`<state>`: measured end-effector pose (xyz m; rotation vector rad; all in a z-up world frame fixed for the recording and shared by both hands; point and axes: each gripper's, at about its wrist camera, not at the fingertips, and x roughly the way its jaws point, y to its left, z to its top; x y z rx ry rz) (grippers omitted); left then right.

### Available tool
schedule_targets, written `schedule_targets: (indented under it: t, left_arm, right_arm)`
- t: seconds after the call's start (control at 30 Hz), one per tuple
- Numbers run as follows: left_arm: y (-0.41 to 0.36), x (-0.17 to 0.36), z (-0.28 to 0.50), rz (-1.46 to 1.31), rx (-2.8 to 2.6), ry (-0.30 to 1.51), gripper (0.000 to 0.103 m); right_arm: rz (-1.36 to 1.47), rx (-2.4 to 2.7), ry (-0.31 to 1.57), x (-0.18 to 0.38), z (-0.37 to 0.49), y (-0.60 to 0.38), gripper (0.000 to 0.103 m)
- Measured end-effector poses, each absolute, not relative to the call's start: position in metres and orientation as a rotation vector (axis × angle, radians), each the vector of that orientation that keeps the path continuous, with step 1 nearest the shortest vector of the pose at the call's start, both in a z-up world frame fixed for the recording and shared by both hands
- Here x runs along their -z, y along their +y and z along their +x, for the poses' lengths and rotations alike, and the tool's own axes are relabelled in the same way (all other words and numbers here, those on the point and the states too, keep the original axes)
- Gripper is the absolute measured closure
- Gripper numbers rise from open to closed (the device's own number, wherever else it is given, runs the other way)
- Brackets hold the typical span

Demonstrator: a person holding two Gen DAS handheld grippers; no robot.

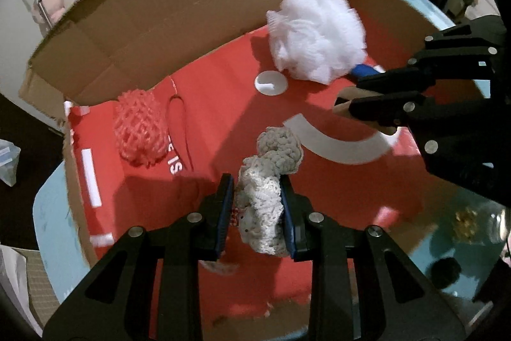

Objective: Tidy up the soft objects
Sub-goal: 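Carry the crocheted scrunchie and powder puff over the cardboard box, then open both tools to drop the scrunchie and powder puff into the box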

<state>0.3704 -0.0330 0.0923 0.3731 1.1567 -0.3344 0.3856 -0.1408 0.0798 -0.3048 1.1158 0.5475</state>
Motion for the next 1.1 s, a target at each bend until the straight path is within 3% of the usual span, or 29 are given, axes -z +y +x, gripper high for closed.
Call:
schedule_targets:
  t: [0.5, 0.87, 1.0, 1.03, 1.07, 1.1]
  left_arm:
    - [-0.030, -0.064, 0.410, 0.358, 0.306, 1.192, 0.077]
    - [-0.037, -0.063, 0.410, 0.371, 0.309, 1.174, 0.075]
    - [-0.035, -0.065, 0.403, 0.364, 0.312, 1.174, 0.070]
    - [-0.035, -0.065, 0.402, 0.360, 0.314, 1.172, 0.062]
    - [-0.036, -0.066, 0.401, 0.357, 0.319, 1.172, 0.045]
    - [-0.036, -0.066, 0.401, 0.355, 0.320, 1.172, 0.040]
  right_arm:
    - [-0.315, -0.506, 1.144, -0.057, 0.408, -0.139, 0.087]
    - [-0.325, -0.489, 1.152, -0.055, 0.402, -0.144, 0.069]
    - [-0.336, -0.483, 1.151, -0.054, 0.402, -0.147, 0.061]
    - [-0.336, -0.480, 1.149, -0.054, 0.401, -0.148, 0.058]
    - [-0.333, -0.479, 1.148, -0.054, 0.401, -0.149, 0.057]
    - [-0.329, -0.481, 1.149, -0.054, 0.401, -0.149, 0.053]
